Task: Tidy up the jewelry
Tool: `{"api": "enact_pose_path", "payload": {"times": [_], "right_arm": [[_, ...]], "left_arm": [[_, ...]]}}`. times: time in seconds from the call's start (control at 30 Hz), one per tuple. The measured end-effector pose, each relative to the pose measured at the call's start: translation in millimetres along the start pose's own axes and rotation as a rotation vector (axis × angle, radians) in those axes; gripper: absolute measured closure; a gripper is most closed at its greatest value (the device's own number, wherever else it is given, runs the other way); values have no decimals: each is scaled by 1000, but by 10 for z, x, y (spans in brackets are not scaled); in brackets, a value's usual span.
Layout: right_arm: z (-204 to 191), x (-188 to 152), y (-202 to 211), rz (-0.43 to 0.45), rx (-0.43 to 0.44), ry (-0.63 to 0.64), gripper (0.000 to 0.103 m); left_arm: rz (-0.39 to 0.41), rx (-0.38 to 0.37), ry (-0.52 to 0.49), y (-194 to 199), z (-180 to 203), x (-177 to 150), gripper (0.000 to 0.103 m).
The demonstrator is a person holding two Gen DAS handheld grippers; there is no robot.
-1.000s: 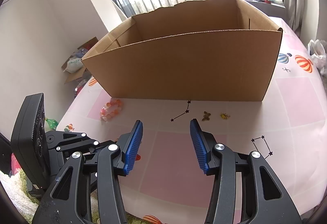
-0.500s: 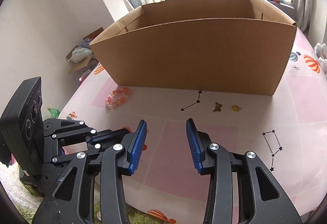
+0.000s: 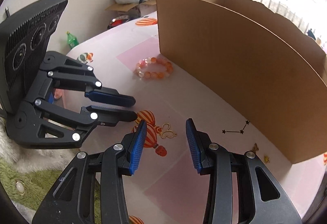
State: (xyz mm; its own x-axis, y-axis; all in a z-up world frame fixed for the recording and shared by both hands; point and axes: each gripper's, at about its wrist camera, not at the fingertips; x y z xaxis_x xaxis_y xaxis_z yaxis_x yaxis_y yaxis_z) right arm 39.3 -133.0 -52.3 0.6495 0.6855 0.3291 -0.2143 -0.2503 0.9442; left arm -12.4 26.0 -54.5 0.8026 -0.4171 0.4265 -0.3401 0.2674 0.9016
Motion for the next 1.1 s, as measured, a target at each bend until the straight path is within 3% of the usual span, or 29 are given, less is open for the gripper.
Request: {"api": "enact_pose_path", "payload": {"times": [0.17,0.33,0.77,1.1], "right_arm": [[-42,90,-58,-99,-8,99,78],[-49,191,-129,-200,2,153,84],[-224,543,-230,-364,-41,240,84],[-246,897,-405,-482,-26,238,78]], "left_arm": [[-2,-8,5,10,-46,-15,85],[0,-19,4,30,-87,-79,85],[3,-34,3,12,-127,-88,84],[10,-53,-3,14,-164,-100,71]]}}
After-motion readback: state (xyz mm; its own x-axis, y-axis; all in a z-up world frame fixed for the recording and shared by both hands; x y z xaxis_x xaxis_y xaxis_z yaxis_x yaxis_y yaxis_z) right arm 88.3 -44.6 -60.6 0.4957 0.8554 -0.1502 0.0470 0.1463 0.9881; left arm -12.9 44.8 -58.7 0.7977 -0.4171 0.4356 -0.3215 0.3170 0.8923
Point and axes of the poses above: each gripper's, at about its wrist camera, not at the fingertips, and y roughly against the way its jaws point, z to its right, x to its top, and after that the axes turned 14 degrees about -z, right-handed
